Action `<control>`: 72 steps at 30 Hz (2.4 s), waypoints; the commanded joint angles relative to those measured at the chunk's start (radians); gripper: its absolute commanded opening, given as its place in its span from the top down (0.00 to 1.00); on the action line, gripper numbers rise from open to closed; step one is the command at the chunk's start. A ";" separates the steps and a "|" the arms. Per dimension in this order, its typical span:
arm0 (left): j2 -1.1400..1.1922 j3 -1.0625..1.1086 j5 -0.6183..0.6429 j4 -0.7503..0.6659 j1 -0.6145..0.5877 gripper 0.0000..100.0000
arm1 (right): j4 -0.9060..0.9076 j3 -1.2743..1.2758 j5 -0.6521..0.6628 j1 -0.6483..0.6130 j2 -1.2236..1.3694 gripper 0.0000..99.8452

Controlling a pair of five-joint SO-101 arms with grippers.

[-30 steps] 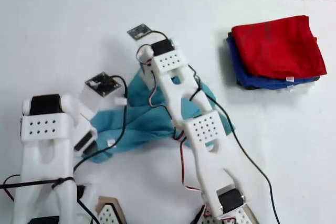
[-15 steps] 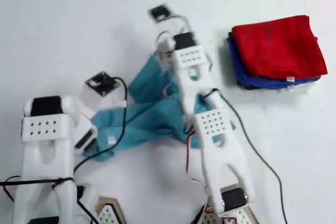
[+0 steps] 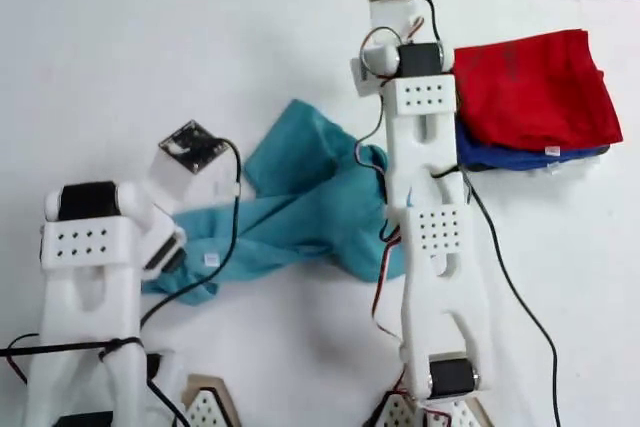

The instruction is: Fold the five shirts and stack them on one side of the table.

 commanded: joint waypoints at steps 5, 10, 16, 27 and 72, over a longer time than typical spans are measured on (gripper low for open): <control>-0.012 -0.062 0.023 0.092 0.014 0.83 | 0.134 -0.021 0.002 -0.008 -0.157 0.75; -0.011 -0.147 0.034 0.080 0.015 0.83 | 0.136 -0.011 0.002 0.036 -0.268 0.80; 0.000 -0.156 0.069 0.052 0.089 0.83 | 0.136 -0.011 0.002 0.051 -0.323 0.83; 0.163 0.068 0.066 -0.190 0.057 0.83 | 0.136 -0.009 0.002 0.053 -0.321 0.83; 0.181 -0.374 0.054 0.175 0.052 0.97 | 0.119 1.343 0.072 0.035 -1.113 0.83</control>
